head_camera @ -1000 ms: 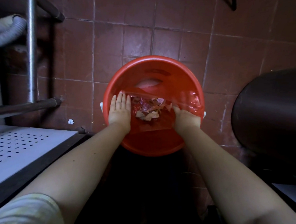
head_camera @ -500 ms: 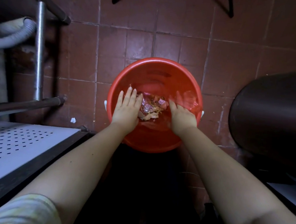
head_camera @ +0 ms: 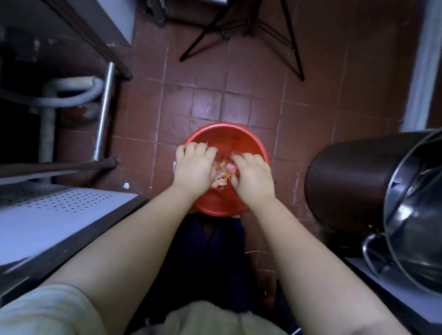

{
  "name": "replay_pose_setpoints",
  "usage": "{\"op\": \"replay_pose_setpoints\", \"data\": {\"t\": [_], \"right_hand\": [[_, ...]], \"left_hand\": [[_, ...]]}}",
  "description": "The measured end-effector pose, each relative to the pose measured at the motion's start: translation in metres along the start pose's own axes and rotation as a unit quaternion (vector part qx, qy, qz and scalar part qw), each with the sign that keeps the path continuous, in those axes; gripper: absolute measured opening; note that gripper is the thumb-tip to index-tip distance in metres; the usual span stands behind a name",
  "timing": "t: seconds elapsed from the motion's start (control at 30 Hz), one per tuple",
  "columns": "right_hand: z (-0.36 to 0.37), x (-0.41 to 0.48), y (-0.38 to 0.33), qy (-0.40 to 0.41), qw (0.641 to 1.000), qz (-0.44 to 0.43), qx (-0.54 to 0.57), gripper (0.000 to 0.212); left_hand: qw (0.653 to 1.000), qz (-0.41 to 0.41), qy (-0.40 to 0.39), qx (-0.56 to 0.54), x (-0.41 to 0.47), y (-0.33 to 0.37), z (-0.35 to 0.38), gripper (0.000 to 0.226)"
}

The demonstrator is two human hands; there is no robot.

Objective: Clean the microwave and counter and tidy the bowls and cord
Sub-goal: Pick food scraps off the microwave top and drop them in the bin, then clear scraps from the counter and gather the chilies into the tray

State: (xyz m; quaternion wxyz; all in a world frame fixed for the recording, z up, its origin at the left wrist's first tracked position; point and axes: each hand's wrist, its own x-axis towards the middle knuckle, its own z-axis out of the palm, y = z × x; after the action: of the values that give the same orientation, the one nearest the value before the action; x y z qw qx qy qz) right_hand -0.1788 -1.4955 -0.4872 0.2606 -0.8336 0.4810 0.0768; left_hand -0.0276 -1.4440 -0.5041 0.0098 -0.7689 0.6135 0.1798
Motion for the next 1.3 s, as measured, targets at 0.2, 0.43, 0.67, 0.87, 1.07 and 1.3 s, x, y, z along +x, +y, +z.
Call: {"op": "replay_pose_setpoints", "data": {"t": [0.2,0.43,0.67,0.87,1.07,1.3], "right_hand": [[-0.122,-0.024,-0.064,0.098,0.994,-0.035,-0.034,0.041],[-0.230,-0.019,-0.141,0.162,0.971,-0.159,-0.071,0.042],[-0.292,-0.030,-0.240,0.199,0.903,-0.378,-0.055,0.040],[-0.302,-0.087,-0.346,0.193,0.821,-0.537,-0.009,0.036],[-0.283,-0.182,-0.434,0.144,0.743,-0.653,0.011,0.042],[-0.237,-0.292,-0.498,0.089,0.677,-0.730,0.018,0.036]], "left_hand": [[0.993,-0.024,0.113,-0.016,-0.026,0.015,-0.145,0.032],[0.970,-0.113,0.213,-0.013,-0.064,0.003,-0.262,0.031],[0.903,-0.277,0.328,-0.008,-0.140,-0.016,-0.364,0.021],[0.826,-0.419,0.376,-0.003,-0.256,-0.036,-0.421,0.025],[0.755,-0.549,0.358,0.011,-0.383,-0.043,-0.433,0.025],[0.667,-0.645,0.372,0.011,-0.519,-0.044,-0.410,0.029]]}}
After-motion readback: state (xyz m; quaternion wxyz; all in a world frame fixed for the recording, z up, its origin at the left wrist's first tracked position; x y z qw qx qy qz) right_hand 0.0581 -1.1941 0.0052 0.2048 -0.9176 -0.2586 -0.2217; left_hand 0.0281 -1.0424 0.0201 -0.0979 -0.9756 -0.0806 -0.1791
